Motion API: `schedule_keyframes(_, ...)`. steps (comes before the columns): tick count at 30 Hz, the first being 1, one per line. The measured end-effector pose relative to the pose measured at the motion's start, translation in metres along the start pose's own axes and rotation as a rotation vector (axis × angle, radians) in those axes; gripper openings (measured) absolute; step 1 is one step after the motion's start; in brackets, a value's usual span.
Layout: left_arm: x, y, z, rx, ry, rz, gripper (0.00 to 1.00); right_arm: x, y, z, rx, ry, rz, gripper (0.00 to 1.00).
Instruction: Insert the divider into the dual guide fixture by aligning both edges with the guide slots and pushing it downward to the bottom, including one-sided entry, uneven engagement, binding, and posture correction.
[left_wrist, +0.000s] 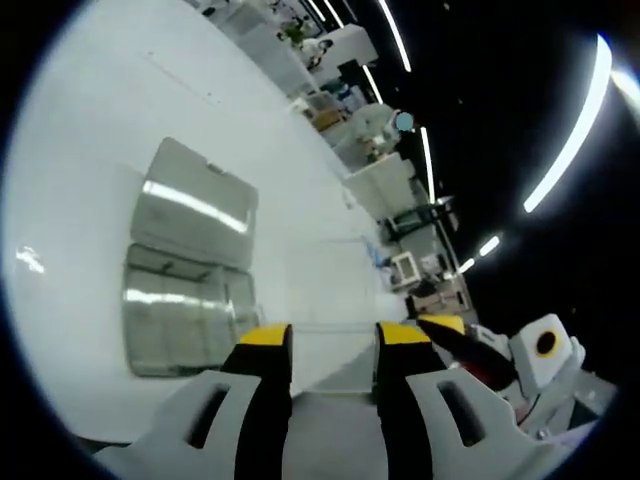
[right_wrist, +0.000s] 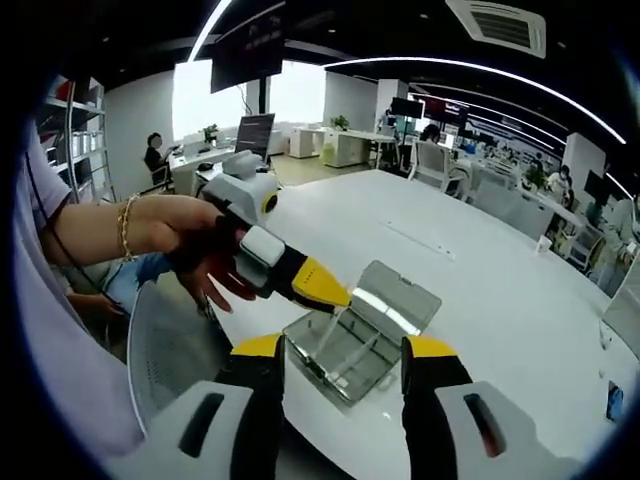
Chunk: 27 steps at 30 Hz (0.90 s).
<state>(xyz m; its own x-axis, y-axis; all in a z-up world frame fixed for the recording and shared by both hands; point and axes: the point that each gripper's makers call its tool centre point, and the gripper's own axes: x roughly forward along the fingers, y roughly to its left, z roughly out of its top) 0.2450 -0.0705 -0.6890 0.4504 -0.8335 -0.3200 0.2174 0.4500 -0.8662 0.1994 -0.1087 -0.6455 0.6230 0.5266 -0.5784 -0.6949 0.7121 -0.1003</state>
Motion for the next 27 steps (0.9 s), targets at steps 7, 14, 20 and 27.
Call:
schedule_keyframes(7, -0.003, -0.007, 0.001, -0.011, -0.009, -0.024, 0.3, 0.009, -0.001, 0.006, 0.021, 0.016, -0.006, 0.27)
schedule_keyframes(14, -0.004, -0.02, -0.002, -0.037, -0.014, -0.067, 0.3, 0.014, -0.002, 0.008, 0.033, 0.034, -0.011, 0.16)
schedule_keyframes(20, -0.002, -0.03, -0.005, -0.074, -0.01, -0.109, 0.3, 0.018, -0.002, 0.008, 0.046, 0.045, -0.014, 0.14)
schedule_keyframes(27, 0.004, -0.039, -0.01, -0.087, 0.012, -0.131, 0.3, 0.02, -0.006, 0.008, 0.054, 0.05, -0.019, 0.13)
